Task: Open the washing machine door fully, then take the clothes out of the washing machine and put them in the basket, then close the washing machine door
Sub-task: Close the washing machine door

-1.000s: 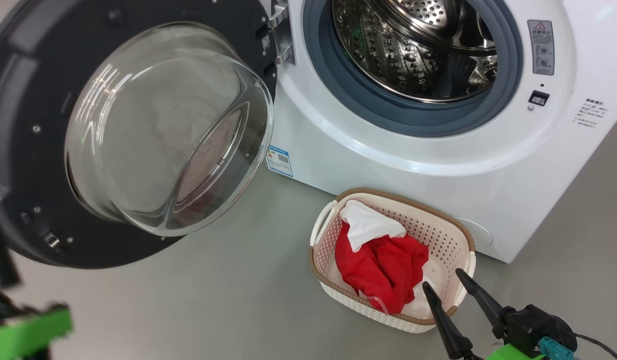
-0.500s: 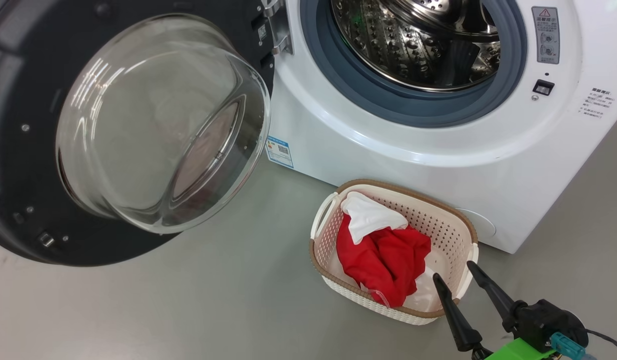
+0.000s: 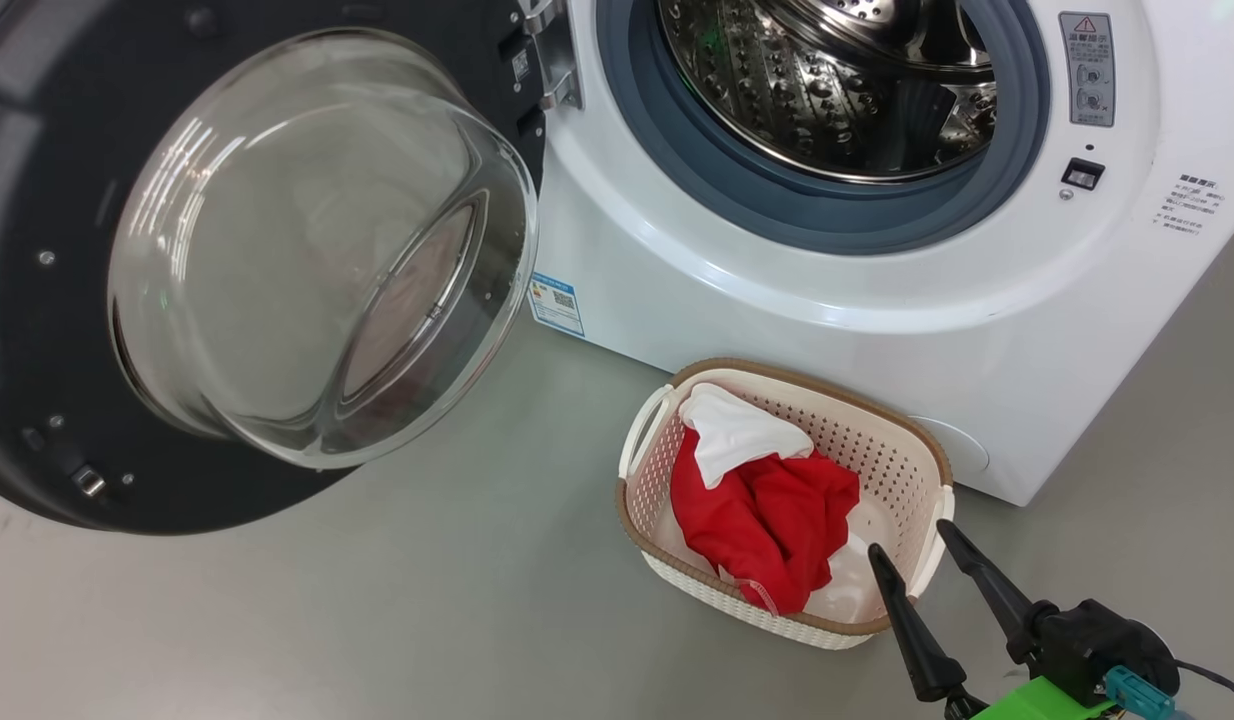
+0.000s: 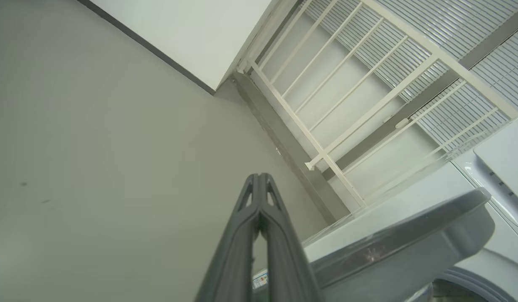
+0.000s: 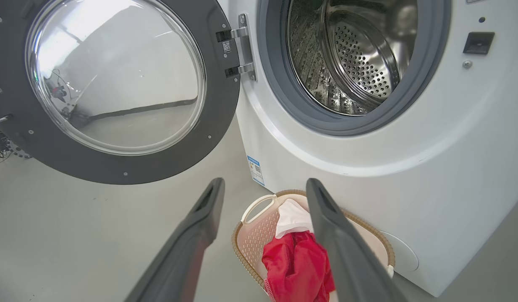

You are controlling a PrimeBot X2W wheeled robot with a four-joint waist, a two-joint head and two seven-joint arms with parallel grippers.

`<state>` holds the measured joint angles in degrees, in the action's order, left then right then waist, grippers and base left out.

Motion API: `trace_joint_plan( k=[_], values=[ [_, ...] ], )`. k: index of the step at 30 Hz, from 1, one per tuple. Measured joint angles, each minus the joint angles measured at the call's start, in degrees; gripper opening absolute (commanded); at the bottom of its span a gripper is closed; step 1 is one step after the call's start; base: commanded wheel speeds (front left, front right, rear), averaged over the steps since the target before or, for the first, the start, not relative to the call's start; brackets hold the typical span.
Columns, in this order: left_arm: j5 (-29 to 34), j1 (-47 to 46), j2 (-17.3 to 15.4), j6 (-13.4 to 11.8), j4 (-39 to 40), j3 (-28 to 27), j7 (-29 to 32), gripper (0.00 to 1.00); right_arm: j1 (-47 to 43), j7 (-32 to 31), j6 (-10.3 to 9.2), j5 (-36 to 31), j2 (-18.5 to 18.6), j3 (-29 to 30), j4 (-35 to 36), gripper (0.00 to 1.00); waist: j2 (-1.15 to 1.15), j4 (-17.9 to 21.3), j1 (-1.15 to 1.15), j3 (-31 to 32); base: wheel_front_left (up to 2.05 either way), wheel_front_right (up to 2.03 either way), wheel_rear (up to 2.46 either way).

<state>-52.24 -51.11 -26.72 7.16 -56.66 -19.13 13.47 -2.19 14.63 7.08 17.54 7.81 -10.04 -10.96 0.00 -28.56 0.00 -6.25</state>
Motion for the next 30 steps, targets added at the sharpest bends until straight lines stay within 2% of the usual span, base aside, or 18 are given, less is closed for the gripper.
trace_joint_plan(
  k=[4, 13, 25, 30],
  values=[
    [-1.9, -0.4, -0.3, 0.0, -0.9, 4.2, 7.8, 0.0, 0.0, 0.0, 0.0, 0.0, 0.0, 0.1, 0.1, 1.0, 0.0, 0.0, 0.0, -0.1, 0.0, 0.0, 0.0],
    [-7.6, 0.9, -1.5, 0.0, 2.3, 8.5, 17.0, 0.0, 0.0, 0.0, 0.0, -0.1, 0.0, 0.2, 0.2, 1.0, 0.0, -0.1, 0.0, -0.1, 0.0, 0.0, 0.0],
    [-21.8, 10.4, -5.3, -0.1, 18.3, 13.3, 29.0, 0.0, -0.1, 0.0, 0.0, -0.1, -0.5, 0.2, 0.1, 1.0, 0.0, 0.0, 0.0, 0.6, 0.0, 0.0, 0.0],
    [-27.2, 13.3, -4.4, -0.1, 26.3, 15.7, 31.5, 0.0, -0.1, 0.0, 0.0, -0.1, -0.5, 0.4, 0.0, 1.0, 0.0, 0.1, 0.0, 0.8, 0.0, 0.0, 0.0]
  ],
)
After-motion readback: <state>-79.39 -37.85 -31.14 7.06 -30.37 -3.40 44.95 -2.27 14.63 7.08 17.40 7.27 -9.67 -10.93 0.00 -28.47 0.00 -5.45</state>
